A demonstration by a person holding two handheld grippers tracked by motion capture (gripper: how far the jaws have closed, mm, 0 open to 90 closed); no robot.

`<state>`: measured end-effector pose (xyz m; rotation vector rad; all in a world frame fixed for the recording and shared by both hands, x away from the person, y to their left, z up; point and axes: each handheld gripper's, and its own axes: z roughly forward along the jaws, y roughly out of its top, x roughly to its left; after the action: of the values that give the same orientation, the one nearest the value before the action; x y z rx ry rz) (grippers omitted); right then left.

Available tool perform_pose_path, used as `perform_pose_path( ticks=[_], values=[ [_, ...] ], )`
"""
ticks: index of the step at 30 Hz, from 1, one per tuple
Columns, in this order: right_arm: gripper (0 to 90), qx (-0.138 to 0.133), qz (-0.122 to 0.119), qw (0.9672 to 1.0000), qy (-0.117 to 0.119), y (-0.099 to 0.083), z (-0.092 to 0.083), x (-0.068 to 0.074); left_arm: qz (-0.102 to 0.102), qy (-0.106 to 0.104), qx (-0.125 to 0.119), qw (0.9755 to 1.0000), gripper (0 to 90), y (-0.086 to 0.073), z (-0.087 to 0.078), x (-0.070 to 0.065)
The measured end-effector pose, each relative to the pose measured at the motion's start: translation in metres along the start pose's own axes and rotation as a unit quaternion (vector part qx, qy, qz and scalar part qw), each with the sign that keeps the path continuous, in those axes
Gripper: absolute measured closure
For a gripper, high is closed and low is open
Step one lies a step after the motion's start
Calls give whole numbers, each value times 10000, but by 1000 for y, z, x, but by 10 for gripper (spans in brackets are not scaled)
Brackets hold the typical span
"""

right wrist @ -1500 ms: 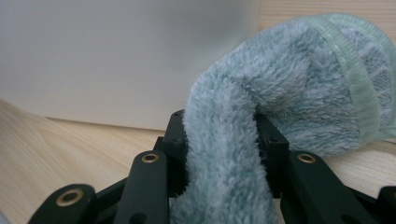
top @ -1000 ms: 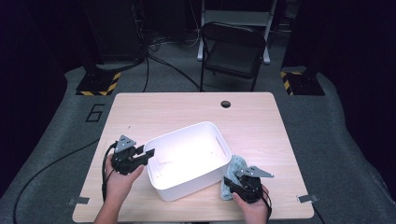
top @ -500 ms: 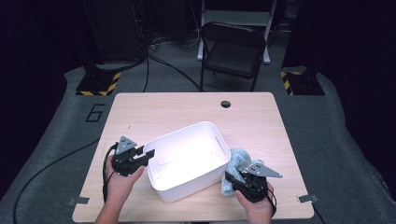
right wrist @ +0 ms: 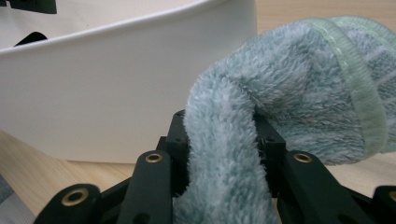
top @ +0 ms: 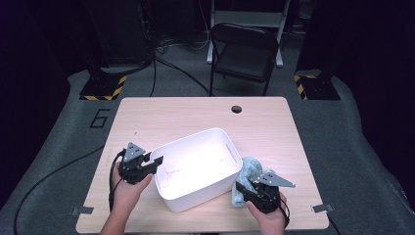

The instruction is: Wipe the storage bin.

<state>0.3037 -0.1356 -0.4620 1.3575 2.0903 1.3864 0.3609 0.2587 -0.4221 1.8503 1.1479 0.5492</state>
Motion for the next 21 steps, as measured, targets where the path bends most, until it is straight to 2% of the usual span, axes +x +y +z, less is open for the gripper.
perform_pose_path(
  ticks=[3, 6, 8, 12, 15, 19, 20, 21],
  values=[
    [657, 41, 39, 10000, 10, -3, 2, -2, 3, -5, 28, 10000, 592, 1, 1, 1],
    [656, 188, 179, 9996, 62, -9, 7, -5, -13, -13, 59, 10000, 597, 4, 4, 5],
    [656, 223, 145, 9996, 66, -10, 8, -5, -68, -72, 92, 9999, 593, 6, 6, 7],
    [655, 221, 131, 9996, 68, -11, 10, -5, -47, -177, 70, 9998, 562, 8, 10, 11],
    [655, 250, 143, 9996, 84, -12, 10, -5, 90, -295, 8, 9995, 550, 9, 18, 14],
    [655, 253, 119, 9996, 74, -12, 11, -5, 106, -382, 29, 9992, 565, 10, 19, 16],
    [656, 255, 121, 9996, 76, -12, 11, -5, 246, -381, 65, 9989, 577, 11, 19, 17],
    [655, 244, 126, 9996, 73, -12, 11, -5, 291, -353, 68, 9989, 580, 11, 19, 16]
  ],
)
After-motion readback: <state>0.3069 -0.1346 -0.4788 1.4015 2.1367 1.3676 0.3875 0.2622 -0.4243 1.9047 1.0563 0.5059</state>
